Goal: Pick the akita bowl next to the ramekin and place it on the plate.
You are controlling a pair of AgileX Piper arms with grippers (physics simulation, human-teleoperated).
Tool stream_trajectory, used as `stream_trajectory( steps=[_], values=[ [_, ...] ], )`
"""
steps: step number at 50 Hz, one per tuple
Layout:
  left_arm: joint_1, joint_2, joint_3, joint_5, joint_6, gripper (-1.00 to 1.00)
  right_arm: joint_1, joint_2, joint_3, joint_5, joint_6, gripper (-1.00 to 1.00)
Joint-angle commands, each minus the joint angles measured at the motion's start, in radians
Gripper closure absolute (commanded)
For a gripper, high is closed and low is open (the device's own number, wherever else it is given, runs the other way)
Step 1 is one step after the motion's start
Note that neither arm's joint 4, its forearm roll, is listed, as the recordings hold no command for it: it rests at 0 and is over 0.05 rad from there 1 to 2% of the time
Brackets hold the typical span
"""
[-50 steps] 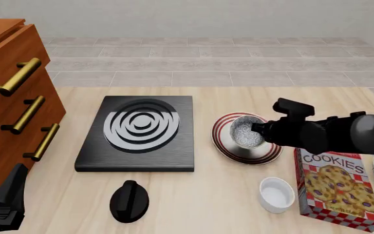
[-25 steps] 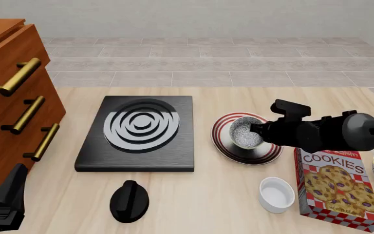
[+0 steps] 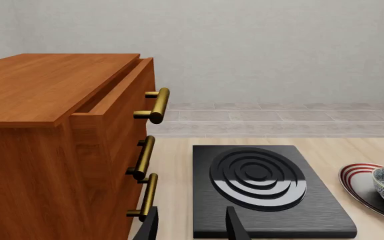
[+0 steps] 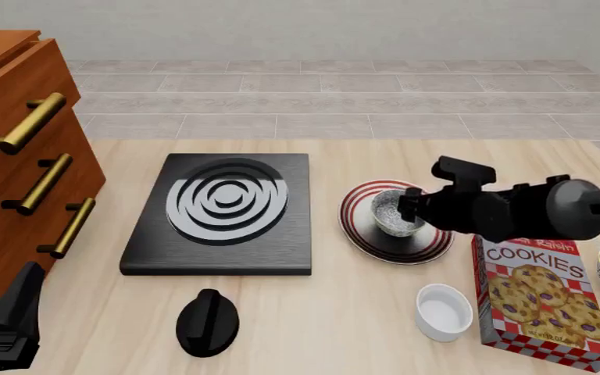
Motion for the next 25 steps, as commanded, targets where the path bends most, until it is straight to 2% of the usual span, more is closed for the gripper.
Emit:
stream_trajectory(
  steps=[1, 25],
  values=[
    [0.000, 0.000, 0.000, 0.000, 0.000, -1.00, 0.001, -0.013, -0.007, 0.011, -0.003, -1.00],
    [0.000, 0.000, 0.000, 0.000, 0.000, -1.00, 0.000, -0.106, 0.006, 0.055, -0.005, -1.00]
  ],
)
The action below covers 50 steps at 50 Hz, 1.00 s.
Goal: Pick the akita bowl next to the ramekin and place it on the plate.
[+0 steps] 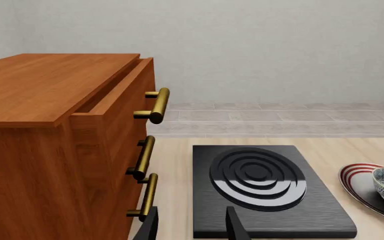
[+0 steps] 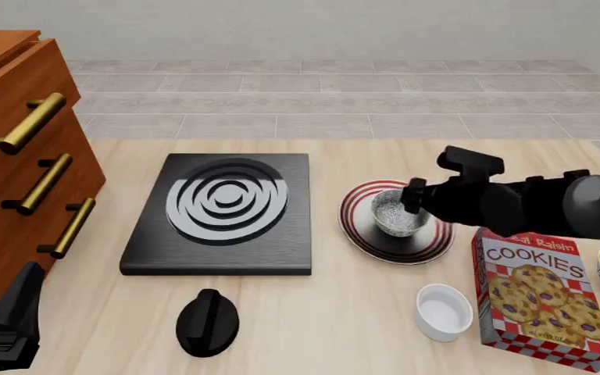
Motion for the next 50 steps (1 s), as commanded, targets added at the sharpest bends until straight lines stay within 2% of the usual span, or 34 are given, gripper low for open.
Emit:
stream_trajectory(
  steps=[1, 50],
  values=[
    [0.000, 0.000, 0.000, 0.000, 0.000, -1.00, -0.001, -0.042, 0.007, 0.020, -0.004, -1.00],
    [0.000, 0.000, 0.000, 0.000, 0.000, -1.00, -0.007, -0.327, 0.068, 0.163, -0.003, -1.00]
  ],
)
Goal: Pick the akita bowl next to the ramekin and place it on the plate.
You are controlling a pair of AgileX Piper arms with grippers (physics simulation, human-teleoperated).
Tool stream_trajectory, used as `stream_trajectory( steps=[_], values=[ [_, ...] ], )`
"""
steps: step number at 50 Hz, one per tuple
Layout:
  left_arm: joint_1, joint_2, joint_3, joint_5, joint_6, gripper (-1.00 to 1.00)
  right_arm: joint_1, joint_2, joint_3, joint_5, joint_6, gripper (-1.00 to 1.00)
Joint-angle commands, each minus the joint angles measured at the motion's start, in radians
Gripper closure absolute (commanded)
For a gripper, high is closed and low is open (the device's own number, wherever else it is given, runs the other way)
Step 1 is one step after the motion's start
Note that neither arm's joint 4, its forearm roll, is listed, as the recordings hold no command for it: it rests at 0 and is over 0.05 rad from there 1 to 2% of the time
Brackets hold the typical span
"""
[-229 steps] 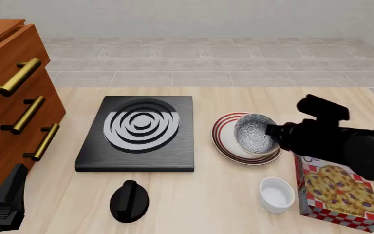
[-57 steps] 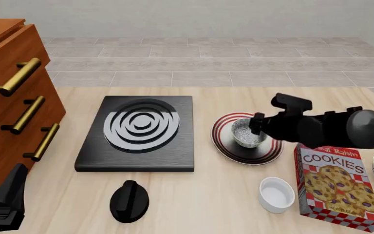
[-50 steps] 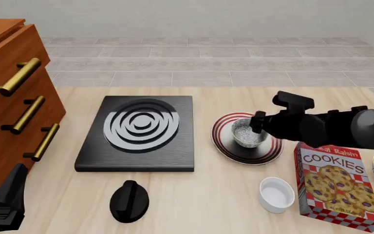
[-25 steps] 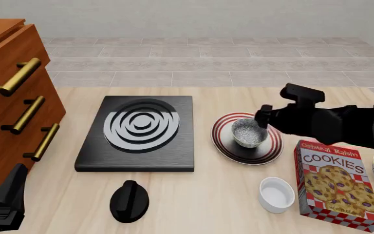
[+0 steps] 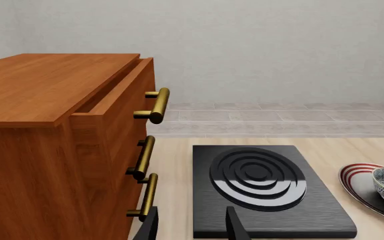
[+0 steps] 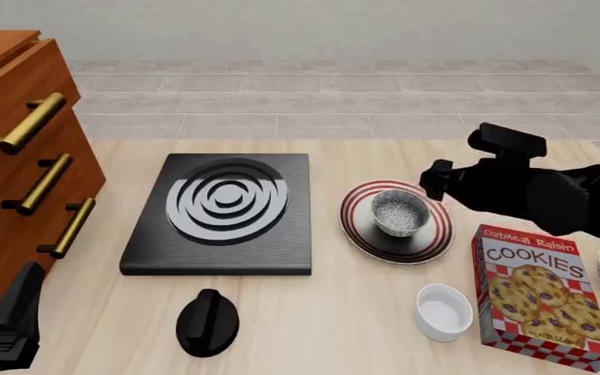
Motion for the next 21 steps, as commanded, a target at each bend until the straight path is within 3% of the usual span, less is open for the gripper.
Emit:
stream_trajectory(
  steps=[1, 21],
  values=[
    [0.000, 0.000, 0.000, 0.000, 0.000, -1.00, 0.002, -0.068, 0.017, 0.032, 0.005, -1.00],
    [0.000, 0.000, 0.000, 0.000, 0.000, -1.00, -0.007, -0.136, 0.032, 0.064, 0.004, -1.00]
  ],
)
